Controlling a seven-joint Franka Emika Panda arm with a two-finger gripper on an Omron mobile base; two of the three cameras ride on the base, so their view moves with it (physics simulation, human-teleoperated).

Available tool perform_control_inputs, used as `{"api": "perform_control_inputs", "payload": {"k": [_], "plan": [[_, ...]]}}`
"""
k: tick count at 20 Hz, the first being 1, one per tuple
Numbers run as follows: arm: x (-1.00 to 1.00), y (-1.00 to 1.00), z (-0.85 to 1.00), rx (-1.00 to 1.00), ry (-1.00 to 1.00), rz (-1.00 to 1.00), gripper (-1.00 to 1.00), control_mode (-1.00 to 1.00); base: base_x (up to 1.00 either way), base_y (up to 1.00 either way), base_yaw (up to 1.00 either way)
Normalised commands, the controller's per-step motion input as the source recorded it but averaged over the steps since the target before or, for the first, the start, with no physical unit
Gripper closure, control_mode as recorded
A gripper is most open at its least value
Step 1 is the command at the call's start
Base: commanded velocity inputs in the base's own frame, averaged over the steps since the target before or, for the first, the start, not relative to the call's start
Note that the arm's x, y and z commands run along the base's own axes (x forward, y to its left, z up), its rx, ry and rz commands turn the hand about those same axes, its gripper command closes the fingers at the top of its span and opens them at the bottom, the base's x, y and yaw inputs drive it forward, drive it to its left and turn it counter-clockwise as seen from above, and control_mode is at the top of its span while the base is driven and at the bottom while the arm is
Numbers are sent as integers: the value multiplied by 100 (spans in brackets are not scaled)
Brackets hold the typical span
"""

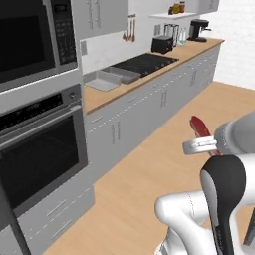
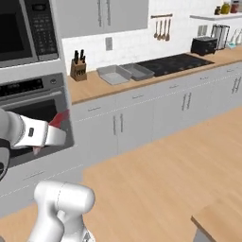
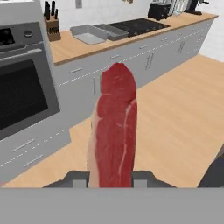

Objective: Place one avocado and one steak in each tupperware on the nearby counter, to pack two identical lunches.

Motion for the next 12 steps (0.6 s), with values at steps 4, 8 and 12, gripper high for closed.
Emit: {"api": "perform_control_inputs", "payload": {"k": [4,8,12], "plan": [[0,0,0,0,0,0,100,100,100,-4,-9],[0,0,0,0,0,0,100,100,100,26,-12],[0,0,0,0,0,0,100,100,100,8,-4]]}}
